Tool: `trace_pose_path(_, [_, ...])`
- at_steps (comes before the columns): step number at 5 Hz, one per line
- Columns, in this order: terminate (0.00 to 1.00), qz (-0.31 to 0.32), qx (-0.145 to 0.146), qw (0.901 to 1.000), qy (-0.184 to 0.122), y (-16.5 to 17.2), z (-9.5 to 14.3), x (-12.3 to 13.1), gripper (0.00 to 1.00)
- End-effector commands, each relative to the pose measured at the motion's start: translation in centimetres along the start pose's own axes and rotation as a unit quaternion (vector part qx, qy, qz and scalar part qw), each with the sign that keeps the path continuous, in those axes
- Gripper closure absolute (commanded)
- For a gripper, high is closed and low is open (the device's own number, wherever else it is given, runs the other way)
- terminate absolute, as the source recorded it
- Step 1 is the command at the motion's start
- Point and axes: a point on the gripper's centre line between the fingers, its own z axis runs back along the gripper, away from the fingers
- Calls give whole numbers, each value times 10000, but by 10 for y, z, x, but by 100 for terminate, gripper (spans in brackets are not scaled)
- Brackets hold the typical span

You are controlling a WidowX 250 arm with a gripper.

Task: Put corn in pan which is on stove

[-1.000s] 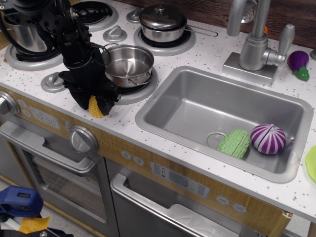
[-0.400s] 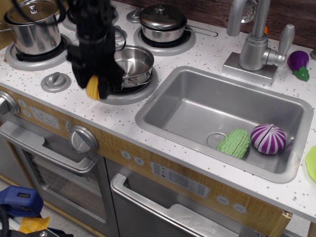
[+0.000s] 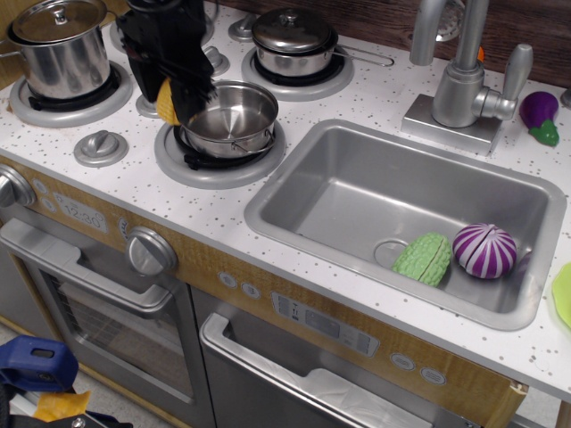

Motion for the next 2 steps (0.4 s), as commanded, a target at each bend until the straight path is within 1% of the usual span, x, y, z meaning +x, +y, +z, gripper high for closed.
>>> trace_pose_path(1, [0, -574, -140, 9967, -555, 20, 11, 12, 100])
trace_pose_path(2, [0, -1307, -120, 9899, -531, 21, 14, 15, 100])
